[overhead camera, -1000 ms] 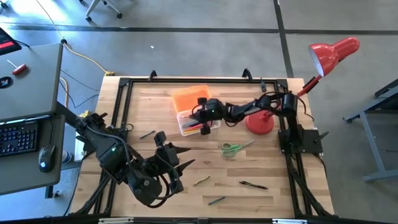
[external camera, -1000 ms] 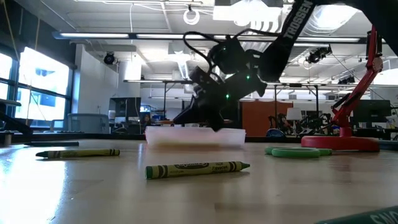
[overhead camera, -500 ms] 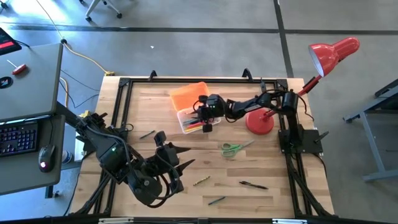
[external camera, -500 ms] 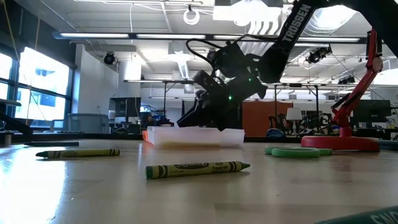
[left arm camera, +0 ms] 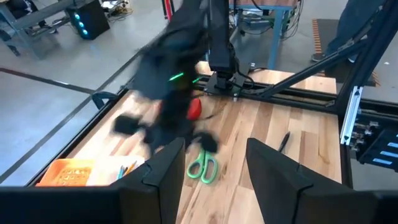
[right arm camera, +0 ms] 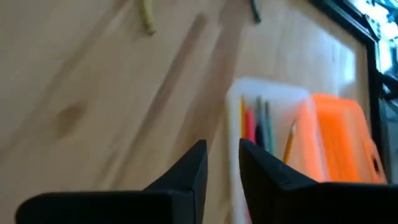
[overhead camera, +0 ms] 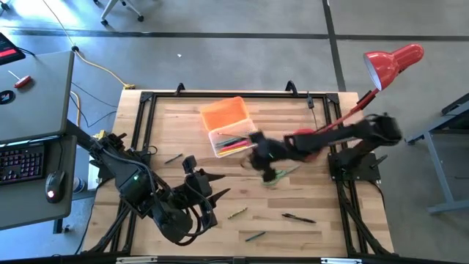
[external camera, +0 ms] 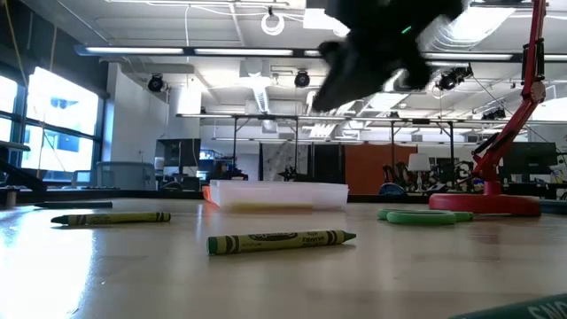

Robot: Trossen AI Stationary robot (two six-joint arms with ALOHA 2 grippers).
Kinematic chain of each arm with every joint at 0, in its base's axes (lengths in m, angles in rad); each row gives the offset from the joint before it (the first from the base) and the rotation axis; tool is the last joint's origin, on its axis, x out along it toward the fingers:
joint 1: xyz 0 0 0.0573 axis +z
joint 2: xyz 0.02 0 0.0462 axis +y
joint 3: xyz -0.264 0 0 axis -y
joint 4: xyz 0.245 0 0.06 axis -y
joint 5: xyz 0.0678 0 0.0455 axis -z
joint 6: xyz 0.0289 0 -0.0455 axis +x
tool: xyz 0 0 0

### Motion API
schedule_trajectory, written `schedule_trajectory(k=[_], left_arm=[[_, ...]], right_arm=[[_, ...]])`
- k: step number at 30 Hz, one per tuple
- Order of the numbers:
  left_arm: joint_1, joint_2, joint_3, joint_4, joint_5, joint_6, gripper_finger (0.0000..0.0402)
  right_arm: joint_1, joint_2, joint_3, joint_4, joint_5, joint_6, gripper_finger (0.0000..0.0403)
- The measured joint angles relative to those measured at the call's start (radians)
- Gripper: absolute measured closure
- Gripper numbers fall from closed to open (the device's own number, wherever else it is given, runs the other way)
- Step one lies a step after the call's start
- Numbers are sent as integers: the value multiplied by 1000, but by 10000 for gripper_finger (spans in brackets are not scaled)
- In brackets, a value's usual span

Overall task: Pick & place school supplies into a supply box
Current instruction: Put the black pen into the orange supply box

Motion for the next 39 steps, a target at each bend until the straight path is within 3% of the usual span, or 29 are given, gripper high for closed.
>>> schedule_trajectory(k=[4,8,13,17,20,26,33,39], left_arm=[[0,0,-18,3,-1,-17,199],[0,0,-36,3,-1,-26,199],[0,0,-57,5,-1,-50,199],[0,0,-72,23,-1,-51,199],[0,0,-73,36,-1,-51,199],[0,0,-73,49,-9,-50,199],[0,0,-73,49,-11,-49,199],[0,0,-73,48,-21,-49,199]], right_arm=[[167,-156,-88,-197,139,151,352],[321,-322,-227,-305,143,421,355],[532,-526,-434,-210,138,749,342],[688,-609,-602,16,141,940,336],[794,-609,-677,158,190,992,339],[937,-578,-671,176,343,1078,347],[1029,-450,-663,170,296,1288,347],[1091,-288,-663,272,313,1358,347]])
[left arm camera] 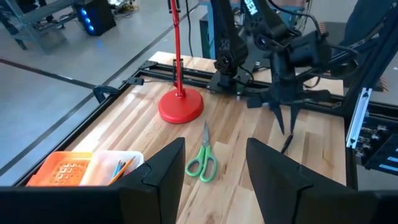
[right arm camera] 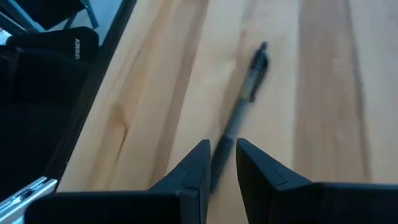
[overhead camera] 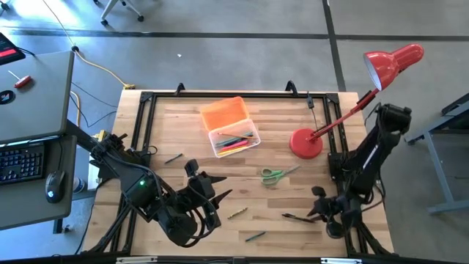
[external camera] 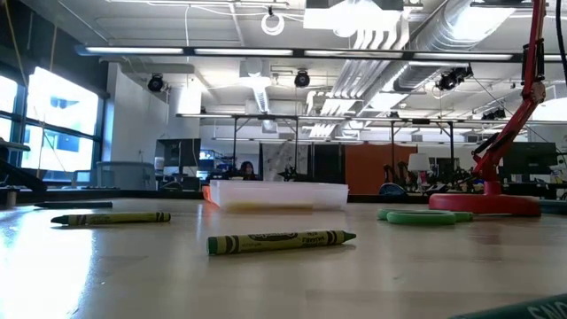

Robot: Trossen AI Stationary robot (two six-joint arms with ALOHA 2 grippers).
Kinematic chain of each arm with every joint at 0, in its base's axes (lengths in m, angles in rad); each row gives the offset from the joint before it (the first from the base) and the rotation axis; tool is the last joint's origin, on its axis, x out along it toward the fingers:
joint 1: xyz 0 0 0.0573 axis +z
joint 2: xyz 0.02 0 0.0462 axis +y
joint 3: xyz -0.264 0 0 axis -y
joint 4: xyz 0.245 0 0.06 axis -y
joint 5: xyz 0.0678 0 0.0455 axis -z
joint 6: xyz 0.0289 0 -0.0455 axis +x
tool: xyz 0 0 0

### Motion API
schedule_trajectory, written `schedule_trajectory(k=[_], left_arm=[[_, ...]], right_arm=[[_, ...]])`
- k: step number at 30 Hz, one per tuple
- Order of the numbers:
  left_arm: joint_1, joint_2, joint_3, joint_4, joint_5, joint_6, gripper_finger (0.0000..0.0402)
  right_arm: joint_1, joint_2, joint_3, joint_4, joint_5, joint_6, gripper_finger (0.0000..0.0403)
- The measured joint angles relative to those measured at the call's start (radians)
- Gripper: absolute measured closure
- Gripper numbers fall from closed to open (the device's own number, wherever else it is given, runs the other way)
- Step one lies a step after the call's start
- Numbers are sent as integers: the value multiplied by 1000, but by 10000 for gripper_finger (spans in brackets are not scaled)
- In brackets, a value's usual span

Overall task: Pick & place school supplies into a supply box
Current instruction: Put the black pen into the orange supply box

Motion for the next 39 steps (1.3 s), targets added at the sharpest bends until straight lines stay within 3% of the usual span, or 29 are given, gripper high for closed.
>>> schedule_trajectory(k=[4,16,22,28,33,39], left_arm=[[0,0,0,0,0,0,199],[0,0,0,1,0,-2,199],[0,0,0,2,0,-3,199],[0,0,1,2,0,-2,199],[0,0,1,1,0,-2,199],[0,-1,1,1,-2,1,199]], right_arm=[[20,87,0,110,9,0,348],[22,276,4,136,66,25,348],[25,369,4,206,158,-5,350],[13,418,6,231,232,-163,389],[-59,424,-1,278,311,-322,385],[-223,359,-5,394,447,-717,391]])
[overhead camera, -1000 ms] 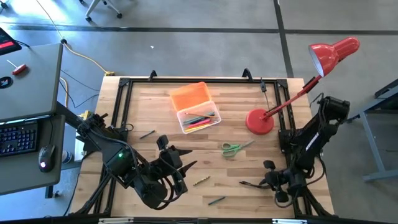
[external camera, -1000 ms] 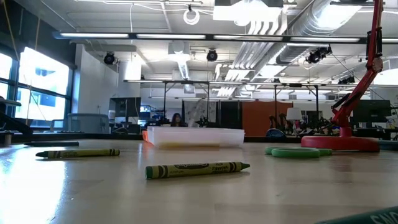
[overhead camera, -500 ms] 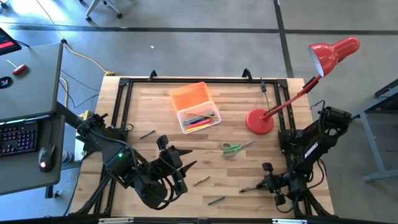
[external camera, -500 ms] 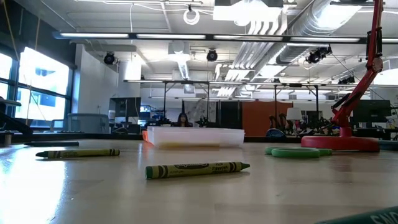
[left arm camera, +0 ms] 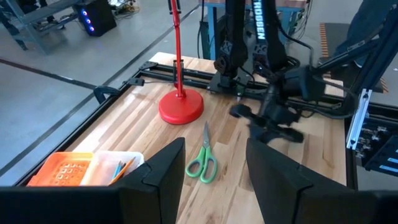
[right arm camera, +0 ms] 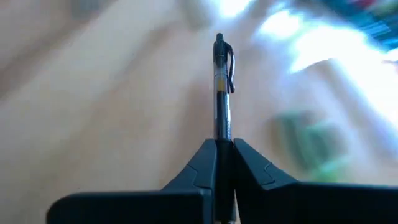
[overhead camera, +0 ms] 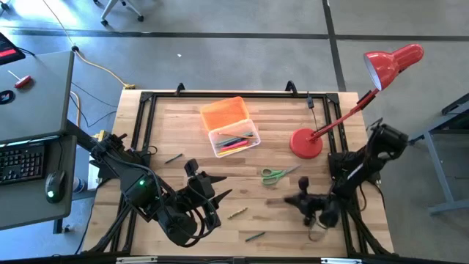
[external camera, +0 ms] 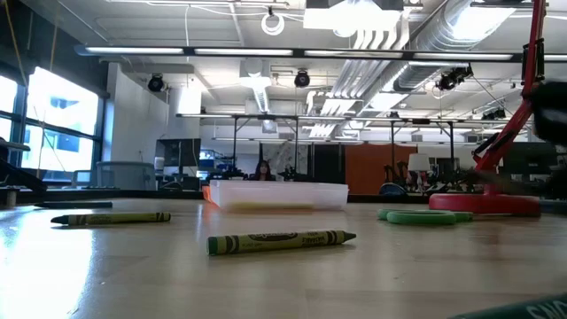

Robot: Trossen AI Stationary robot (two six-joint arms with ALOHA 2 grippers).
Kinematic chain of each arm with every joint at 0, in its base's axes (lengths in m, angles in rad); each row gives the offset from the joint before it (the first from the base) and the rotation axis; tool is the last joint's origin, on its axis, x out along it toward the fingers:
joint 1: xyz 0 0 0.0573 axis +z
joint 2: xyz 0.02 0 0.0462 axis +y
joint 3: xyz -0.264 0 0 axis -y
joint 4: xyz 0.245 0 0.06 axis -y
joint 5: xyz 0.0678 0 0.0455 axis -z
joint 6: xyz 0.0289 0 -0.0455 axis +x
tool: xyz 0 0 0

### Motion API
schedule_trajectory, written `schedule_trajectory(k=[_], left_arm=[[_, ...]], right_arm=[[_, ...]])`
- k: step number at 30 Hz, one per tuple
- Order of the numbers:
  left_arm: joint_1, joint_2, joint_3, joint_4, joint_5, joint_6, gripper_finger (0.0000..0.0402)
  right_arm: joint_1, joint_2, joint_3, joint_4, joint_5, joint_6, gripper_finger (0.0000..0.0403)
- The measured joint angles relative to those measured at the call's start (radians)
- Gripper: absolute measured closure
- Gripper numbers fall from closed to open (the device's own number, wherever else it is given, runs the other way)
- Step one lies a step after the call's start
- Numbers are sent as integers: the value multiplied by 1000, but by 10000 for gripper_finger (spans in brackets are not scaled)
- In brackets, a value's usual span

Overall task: Pick & place school supplies into a supply box
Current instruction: Put the black pen into the orange supply box

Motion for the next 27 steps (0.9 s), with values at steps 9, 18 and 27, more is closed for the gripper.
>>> schedule_trajectory(k=[9,18,27], left_arm=[[0,0,0,0,6,0,199],[0,0,0,0,1,0,199],[0,0,0,0,3,-3,199]], right_arm=[[-471,-191,3,348,-219,-611,388],[-895,-82,269,100,-634,-763,387],[-1084,185,464,34,-767,-786,386]])
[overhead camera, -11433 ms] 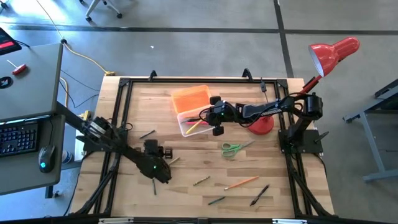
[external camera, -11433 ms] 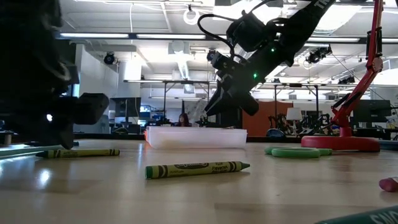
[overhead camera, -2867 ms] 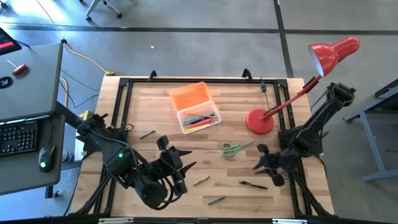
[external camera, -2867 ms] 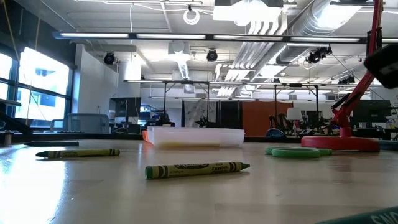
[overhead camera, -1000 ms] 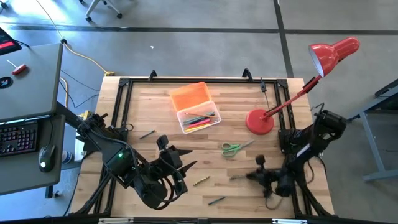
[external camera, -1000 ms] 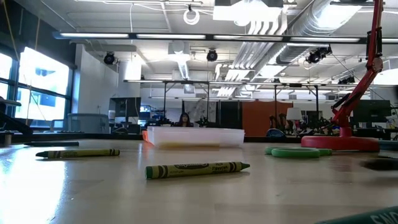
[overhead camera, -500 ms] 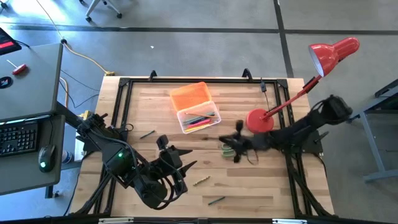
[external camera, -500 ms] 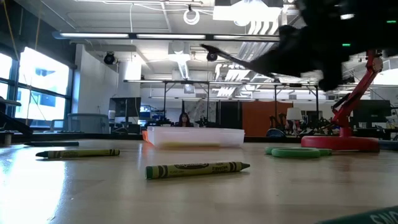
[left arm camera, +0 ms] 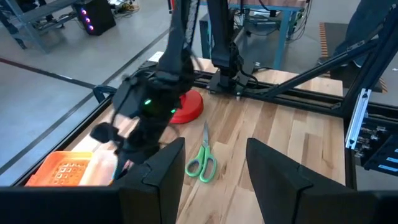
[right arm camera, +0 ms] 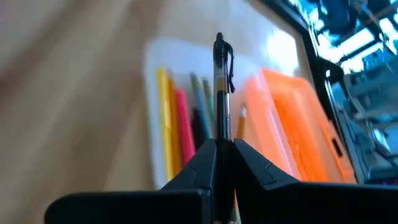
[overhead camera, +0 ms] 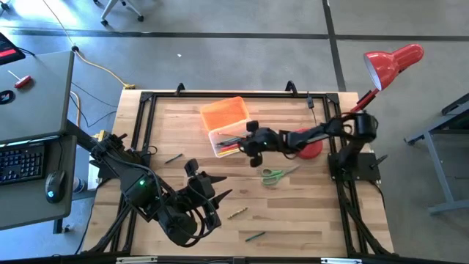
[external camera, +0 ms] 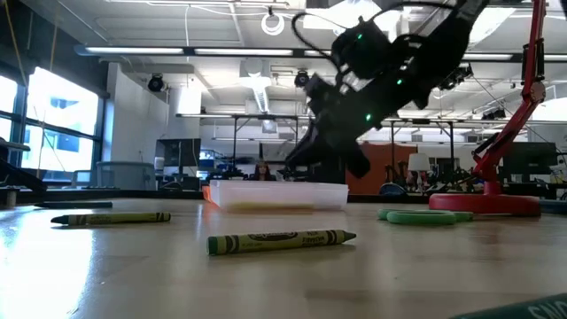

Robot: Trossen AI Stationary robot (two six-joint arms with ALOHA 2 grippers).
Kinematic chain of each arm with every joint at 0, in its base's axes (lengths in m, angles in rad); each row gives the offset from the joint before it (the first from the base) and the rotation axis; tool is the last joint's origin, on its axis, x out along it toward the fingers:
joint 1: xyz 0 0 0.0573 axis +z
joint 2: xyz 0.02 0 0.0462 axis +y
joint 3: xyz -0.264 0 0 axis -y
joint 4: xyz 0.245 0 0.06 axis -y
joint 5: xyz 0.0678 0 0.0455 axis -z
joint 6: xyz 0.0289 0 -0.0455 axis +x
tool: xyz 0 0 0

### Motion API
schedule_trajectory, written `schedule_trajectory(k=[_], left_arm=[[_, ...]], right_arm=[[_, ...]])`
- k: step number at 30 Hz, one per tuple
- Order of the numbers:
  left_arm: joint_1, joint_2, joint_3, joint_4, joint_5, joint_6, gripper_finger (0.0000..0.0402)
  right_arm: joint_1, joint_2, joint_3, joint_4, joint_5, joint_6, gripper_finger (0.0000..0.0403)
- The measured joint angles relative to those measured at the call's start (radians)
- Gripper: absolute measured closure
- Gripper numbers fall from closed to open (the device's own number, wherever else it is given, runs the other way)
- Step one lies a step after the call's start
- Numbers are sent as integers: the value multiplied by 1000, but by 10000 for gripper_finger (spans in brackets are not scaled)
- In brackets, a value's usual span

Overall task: Pick & place school supplies into a supply box
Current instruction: Put the black pen into the orange supply box, then put the dark green crayon into the orange supply box

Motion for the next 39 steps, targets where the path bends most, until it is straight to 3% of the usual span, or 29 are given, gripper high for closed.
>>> schedule_trajectory(k=[8,18,20,23,24,26,28,32,35,39], left_arm=[[0,0,0,5,0,1,199],[0,0,0,-74,-27,-107,199],[0,0,0,-207,-57,-209,199],[-6,-12,-5,-495,-95,-558,199],[3,-25,-34,-457,-103,-570,199],[18,-77,-120,-370,-56,-413,199],[43,-98,-182,-338,-3,-409,199],[101,-133,-334,-476,62,-690,199],[140,-223,-503,-459,162,-751,199],[150,-392,-723,-468,194,-896,199]], right_arm=[[-77,100,23,4,-1,0,373],[-55,96,25,61,24,-70,280],[-29,95,25,61,70,-70,268],[35,65,25,25,163,-71,258],[60,47,26,-12,183,-71,257],[115,9,25,-80,211,-70,257],[173,-41,25,-154,220,-44,260],[281,-139,25,-265,219,90,263],[353,-210,24,-335,207,209,262],[433,-293,24,-418,160,346,261]])
